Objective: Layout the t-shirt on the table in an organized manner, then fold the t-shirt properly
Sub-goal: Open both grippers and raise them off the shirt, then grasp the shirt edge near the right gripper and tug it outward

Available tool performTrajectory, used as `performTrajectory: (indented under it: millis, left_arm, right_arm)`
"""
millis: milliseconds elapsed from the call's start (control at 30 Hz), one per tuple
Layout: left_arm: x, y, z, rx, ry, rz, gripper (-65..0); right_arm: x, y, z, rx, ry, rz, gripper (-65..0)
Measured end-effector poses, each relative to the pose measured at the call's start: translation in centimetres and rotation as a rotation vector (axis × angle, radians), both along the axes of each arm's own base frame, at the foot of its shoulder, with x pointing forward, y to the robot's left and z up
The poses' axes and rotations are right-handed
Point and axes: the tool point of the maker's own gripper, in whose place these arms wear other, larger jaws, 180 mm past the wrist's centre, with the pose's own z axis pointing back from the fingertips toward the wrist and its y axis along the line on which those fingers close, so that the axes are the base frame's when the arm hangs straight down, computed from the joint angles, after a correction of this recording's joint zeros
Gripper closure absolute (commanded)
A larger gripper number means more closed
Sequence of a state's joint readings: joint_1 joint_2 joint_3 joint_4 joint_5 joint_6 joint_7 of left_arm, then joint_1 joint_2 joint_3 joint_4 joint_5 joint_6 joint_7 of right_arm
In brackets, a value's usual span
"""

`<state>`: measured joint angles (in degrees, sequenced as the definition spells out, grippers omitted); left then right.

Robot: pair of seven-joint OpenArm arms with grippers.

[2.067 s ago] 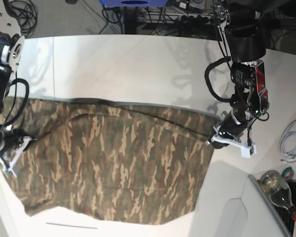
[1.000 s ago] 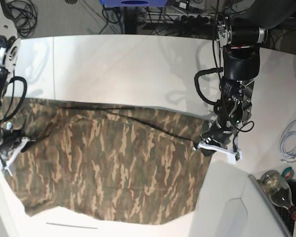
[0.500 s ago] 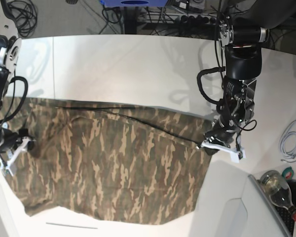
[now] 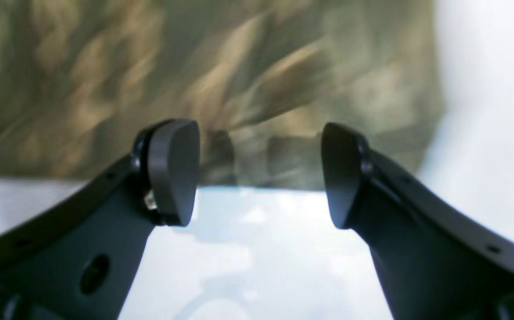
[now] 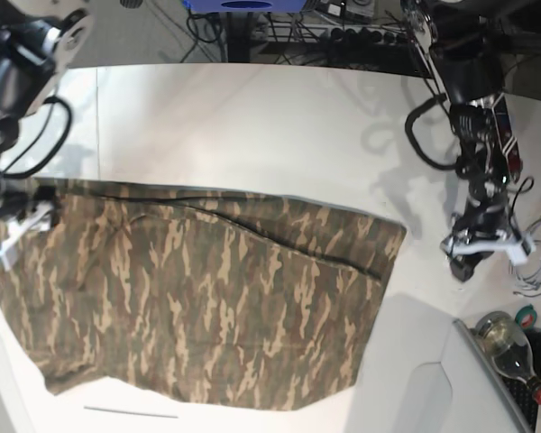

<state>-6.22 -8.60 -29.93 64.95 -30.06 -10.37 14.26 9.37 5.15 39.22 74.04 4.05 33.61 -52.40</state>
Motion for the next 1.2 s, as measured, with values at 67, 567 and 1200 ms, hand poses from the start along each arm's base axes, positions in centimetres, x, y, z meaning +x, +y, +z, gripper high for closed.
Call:
performTrajectory:
  millis: [67,567,1200]
  left_arm:
    - [-2.5,0.6,-1.4,0.025,0.058,-0.014,-37.4]
    - [-11.7,4.2,-5.8,0.106,0.266,-0.009,-37.2]
    - [-11.3,3.7,-5.8,0.096,0.256,-0.009,-37.2]
  right_arm:
    - [-1.0,0.9,-0.8,0.031,0.013,-0.027,-40.5]
    - [-0.8,2.7,-0.8,0.187,-0.073,-0.086,-39.9]
    - [-0.4,4.3,-2.3,0.256,-0.039,-0.083,-18.3]
